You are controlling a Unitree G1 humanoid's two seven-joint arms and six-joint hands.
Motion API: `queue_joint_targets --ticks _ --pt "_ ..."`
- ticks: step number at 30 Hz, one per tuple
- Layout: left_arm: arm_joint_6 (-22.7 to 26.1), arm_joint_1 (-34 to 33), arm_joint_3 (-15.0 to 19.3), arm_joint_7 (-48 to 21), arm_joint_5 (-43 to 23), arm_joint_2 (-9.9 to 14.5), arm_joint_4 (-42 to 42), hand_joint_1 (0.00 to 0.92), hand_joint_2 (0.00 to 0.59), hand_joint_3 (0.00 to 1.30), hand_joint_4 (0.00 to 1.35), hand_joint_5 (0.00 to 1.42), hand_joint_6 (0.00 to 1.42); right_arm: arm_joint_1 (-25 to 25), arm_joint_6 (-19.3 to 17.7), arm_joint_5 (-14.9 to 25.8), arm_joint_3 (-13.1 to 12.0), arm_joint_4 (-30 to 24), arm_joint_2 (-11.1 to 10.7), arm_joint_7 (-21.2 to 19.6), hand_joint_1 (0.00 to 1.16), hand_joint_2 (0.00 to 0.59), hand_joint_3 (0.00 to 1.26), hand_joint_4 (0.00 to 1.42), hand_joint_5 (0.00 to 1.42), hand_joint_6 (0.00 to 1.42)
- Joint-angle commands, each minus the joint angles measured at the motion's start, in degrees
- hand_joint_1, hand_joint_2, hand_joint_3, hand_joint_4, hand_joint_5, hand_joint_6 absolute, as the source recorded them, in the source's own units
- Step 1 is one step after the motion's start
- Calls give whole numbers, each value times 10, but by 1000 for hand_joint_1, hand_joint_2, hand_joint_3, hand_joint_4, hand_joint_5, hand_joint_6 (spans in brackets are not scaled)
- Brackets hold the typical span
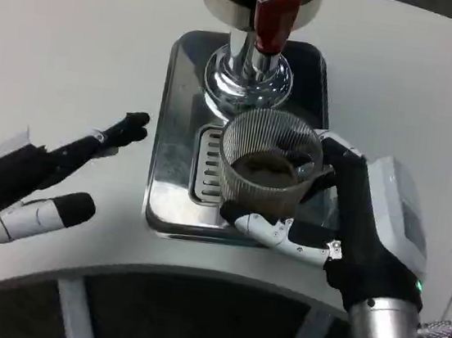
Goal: Grasp the cup under the faucet to collect the drink, then remove the cup.
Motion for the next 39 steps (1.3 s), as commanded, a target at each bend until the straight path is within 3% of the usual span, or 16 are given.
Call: queue_joint_targets --ticks 1,9,21,30,39 --pt "-29 20 -11 13 15 -5 -14 0 60 0 0 0 0 26 -12 -9 9 -48 -1 8 982 189 962 1187 1245 1353" --pt "-57 49 -19 35 26 -14 -45 0 52 0 0 0 0 72 -16 -18 21 -107 -11 43 982 189 962 1187 1235 1361" --pt "-129 100 -16 76 27 -33 -73 0 43 0 0 0 0 105 -25 -21 43 -152 -24 82 982 189 962 1187 1231 1365" --pt "-148 161 -13 101 56 -34 -112 0 39 0 0 0 0 132 -32 -21 56 -179 -34 105 984 185 962 1201 1231 1366" --pt "-131 184 -8 161 130 -44 -160 0 42 0 0 0 0 164 -32 -25 63 -212 -42 126 987 176 962 1201 1231 1366"
